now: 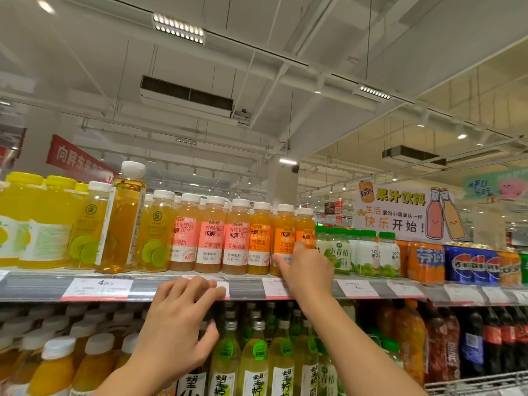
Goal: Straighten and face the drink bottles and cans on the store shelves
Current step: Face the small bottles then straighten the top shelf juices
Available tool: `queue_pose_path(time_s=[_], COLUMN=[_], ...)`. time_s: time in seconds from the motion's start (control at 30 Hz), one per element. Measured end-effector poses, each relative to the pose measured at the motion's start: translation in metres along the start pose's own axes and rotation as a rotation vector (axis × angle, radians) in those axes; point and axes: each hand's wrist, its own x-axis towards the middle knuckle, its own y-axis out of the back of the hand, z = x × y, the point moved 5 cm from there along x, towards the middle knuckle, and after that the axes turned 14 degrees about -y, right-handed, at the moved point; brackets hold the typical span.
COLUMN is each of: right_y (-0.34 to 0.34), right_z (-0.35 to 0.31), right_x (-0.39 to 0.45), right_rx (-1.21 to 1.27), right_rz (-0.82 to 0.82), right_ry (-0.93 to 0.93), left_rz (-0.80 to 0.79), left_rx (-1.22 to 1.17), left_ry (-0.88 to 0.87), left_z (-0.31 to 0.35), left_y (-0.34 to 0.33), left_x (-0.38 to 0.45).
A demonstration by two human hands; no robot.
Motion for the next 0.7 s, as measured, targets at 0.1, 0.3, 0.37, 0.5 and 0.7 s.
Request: queue_pose_path(time_s=[0.1, 0.3, 0.37, 0.5, 0.7], right_y=[0.000, 0.006, 0.022, 0.058, 0.057], right_z=[-0.007, -0.007, -0.012, -0.045, -0.090], right_x=[0.004, 0.011, 0.018, 0.044, 0.081], right_rx=[-0.061, -0.053, 0.014, 0.205, -0.029], right_rz=[-0.005, -0.035, 0.045, 0.179, -0.151], right_ry=[0.059, 0.089, 0.140, 0.346, 0.450], left_rz=[-0.012, 0.004, 0.007, 0.004, -0.032], left_rx=[0.010, 0.018, 0.021, 0.029, 0.037], left_ry=[0.005, -0.003, -0.004, -0.017, -0.041], left_z=[0.000, 0.000, -0.002, -0.003, -0.003], left_y=[-0.001, 0.000, -0.003, -0.005, -0.004], left_x=[0.000, 0.001, 0.001, 0.001, 0.000])
